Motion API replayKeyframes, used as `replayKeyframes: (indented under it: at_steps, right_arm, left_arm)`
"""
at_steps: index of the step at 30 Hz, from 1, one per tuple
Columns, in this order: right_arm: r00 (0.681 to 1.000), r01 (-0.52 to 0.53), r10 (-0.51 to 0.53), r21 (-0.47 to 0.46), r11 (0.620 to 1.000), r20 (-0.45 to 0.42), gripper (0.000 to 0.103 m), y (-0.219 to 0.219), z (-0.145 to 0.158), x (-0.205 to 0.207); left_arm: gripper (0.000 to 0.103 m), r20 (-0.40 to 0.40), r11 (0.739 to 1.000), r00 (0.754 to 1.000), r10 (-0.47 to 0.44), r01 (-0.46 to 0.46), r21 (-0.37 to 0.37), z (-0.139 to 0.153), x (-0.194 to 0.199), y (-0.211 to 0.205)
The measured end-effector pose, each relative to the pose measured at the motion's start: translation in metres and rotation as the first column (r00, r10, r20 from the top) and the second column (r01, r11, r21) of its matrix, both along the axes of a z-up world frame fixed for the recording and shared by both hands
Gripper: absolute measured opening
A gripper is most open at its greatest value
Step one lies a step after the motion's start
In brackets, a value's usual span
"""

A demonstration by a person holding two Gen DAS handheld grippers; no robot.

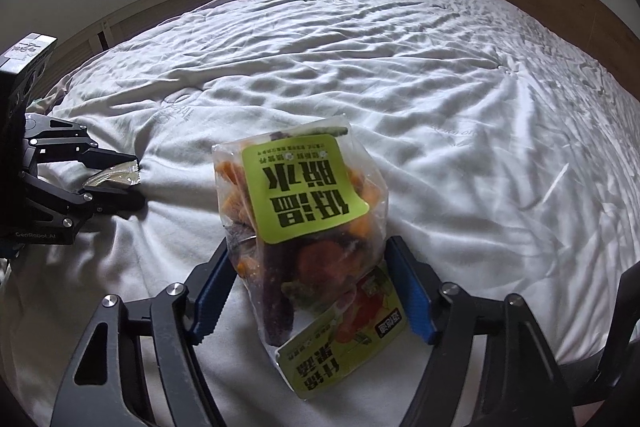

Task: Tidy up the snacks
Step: 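Grasp the clear chip bag with the right tool while the left tool grasps the beige bar, then lift both held snacks off the bed with both tools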

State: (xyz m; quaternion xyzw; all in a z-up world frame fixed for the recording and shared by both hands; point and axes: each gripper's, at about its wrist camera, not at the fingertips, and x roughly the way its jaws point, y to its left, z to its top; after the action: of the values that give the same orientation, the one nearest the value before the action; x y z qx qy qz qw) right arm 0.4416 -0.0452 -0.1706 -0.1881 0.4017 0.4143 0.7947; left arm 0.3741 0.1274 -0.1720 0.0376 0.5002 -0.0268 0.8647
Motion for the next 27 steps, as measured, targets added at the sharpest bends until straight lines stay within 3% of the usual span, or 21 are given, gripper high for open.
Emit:
replayKeyframes:
  at_steps: [15, 27]
  right_arm:
    - [0.999, 0.017, -0.017, 0.024, 1.0, -0.029, 0.103, -0.009, 0.008, -0.026]
    - [0.997, 0.023, -0.02, 0.03, 0.999, -0.077, 0.103, -0.036, 0.018, -0.084]
  left_arm:
    - [0.029, 0.011, 0.999, 0.999, 0.032, -0.032, -0.019, 0.01, -0.016, 0.001]
    - [0.028, -0.001, 0.997, 0.999, 0.037, -0.037, -0.063, 0.026, -0.046, -0.01]
